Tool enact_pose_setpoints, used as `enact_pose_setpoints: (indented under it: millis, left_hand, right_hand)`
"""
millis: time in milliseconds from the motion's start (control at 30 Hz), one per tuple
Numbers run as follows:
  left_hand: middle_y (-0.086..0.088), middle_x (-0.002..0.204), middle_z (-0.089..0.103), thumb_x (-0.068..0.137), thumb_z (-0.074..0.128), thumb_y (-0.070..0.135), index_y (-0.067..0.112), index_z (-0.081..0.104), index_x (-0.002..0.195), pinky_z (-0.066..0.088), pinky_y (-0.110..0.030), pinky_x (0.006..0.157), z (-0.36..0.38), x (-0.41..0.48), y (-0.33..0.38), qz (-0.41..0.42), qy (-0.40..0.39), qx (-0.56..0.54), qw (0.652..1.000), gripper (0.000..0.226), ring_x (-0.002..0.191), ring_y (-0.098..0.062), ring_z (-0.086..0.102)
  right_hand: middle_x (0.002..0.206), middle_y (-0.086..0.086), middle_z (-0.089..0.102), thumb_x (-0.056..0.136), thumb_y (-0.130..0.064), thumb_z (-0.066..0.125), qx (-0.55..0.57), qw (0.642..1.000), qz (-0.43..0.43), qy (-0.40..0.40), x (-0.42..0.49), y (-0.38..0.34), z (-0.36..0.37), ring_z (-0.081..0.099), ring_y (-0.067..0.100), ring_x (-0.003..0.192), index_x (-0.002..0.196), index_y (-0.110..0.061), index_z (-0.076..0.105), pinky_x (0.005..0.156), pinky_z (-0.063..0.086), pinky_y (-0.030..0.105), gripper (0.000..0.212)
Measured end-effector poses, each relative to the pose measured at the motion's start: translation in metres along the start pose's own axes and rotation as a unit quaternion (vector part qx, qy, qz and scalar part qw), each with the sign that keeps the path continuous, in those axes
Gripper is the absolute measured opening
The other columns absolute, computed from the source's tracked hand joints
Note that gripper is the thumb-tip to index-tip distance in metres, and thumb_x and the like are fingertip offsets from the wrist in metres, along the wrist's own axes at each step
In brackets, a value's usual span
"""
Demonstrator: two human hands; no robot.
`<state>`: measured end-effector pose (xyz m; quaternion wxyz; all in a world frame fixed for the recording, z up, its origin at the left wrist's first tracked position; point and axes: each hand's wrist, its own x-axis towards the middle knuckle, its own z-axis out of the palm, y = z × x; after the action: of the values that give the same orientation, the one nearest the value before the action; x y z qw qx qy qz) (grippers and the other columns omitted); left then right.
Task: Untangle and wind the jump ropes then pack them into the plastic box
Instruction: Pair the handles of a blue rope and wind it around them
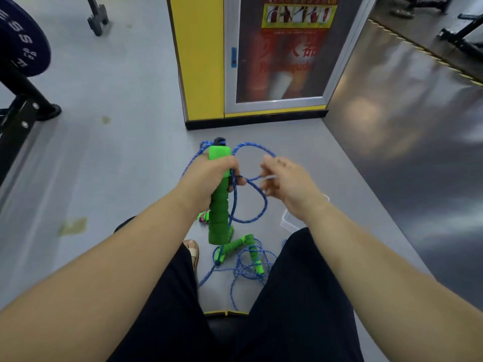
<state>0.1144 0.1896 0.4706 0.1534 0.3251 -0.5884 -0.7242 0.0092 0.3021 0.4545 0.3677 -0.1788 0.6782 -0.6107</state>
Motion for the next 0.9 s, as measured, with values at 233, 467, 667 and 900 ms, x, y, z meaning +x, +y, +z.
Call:
enact_pose_setpoints:
  millis: [233,467,667,900]
  left_hand:
    - [-0.001,0.059,0.052,0.086,0.050,0.001,0.008,0.049,0.067,0.048,-0.021,0.049,0.004,0.003,0.015,0.036,-0.001,-0.104,0.994,0.020,0.059,-0.016,0.067]
    - [0.002,0.041,0.049,0.080,0.052,0.000,0.011,0.048,0.061,0.037,-0.017,0.041,-0.035,0.015,0.028,0.050,0.128,-0.079,0.987,0.022,0.037,-0.010,0.050]
    - [0.001,0.051,0.053,0.084,0.060,0.009,0.012,0.051,0.066,0.040,-0.019,0.044,-0.080,0.019,0.003,-0.008,0.143,0.068,0.987,0.020,0.036,-0.007,0.049]
    - [-0.006,0.077,0.062,0.059,0.083,0.041,0.013,0.056,0.100,0.049,-0.026,0.054,-0.015,0.010,-0.016,-0.013,-0.068,0.114,0.991,0.056,0.058,-0.012,0.056]
  right_hand:
    - [0.100,-0.010,0.061,0.092,-0.021,0.053,0.015,0.993,0.013,-0.117,-0.017,0.053,0.027,0.058,-0.001,0.093,0.113,-0.016,0.053,0.084,0.044,0.016,0.022]
    - [0.075,0.002,0.060,0.091,-0.022,0.058,-0.320,0.937,0.035,-0.136,0.001,0.058,-0.018,0.054,0.013,0.070,0.087,-0.011,0.062,0.067,0.043,0.014,0.012]
    - [0.078,0.004,0.056,0.097,-0.029,0.046,-0.433,0.900,0.044,0.013,0.024,0.032,-0.089,0.051,0.015,0.069,0.085,-0.009,0.064,0.063,0.040,0.023,0.030]
    - [0.062,0.004,0.049,0.099,-0.029,0.042,-0.145,0.985,-0.066,-0.066,0.019,-0.036,-0.005,0.047,0.013,0.049,0.073,-0.012,0.056,0.041,0.042,0.020,0.034]
